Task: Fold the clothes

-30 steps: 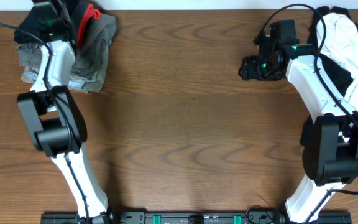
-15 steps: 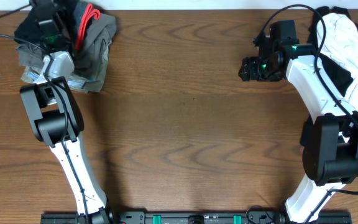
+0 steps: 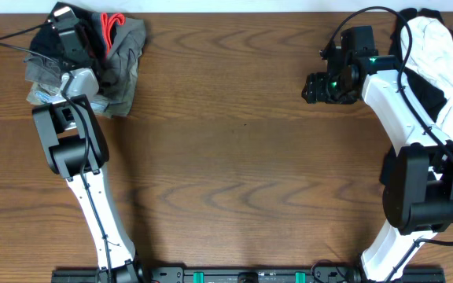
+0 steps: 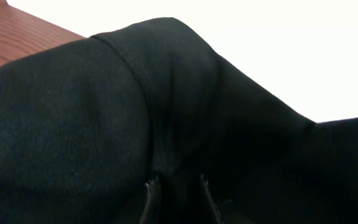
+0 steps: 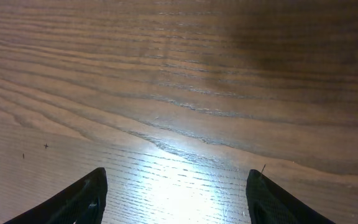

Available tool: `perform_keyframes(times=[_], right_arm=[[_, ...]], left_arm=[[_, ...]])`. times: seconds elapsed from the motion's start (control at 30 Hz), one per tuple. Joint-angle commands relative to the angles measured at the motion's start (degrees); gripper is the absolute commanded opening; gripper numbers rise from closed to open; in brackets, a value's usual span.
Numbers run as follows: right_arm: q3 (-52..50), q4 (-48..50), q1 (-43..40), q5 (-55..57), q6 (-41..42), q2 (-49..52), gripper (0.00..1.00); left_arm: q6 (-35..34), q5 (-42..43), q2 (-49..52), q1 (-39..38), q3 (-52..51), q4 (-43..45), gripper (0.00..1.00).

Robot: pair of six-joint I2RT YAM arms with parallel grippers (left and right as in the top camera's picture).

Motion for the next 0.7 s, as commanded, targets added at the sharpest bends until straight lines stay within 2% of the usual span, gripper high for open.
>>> perform_keyframes(times=[0.0,0.27,0.67], right_arm=[[0.72,0.09,0.46,0.17,-0.76,-0.33,0.7],[0.72,-0.57,0.46,0.2,-1.25,-0.33,0.7],[0.72,-0.57,0.42,0.42,-2.12,-0.33,0.7]], left_arm=[[-0.28,1.42,4.48,-4.33,-1.77,-2.71,0.23],[0.55,-2.12,4.48,-9.2,-1.77,-2.73,0.2],[0.55,-3.39,1.81,-8.59,-1.77,-3.72,0.2]])
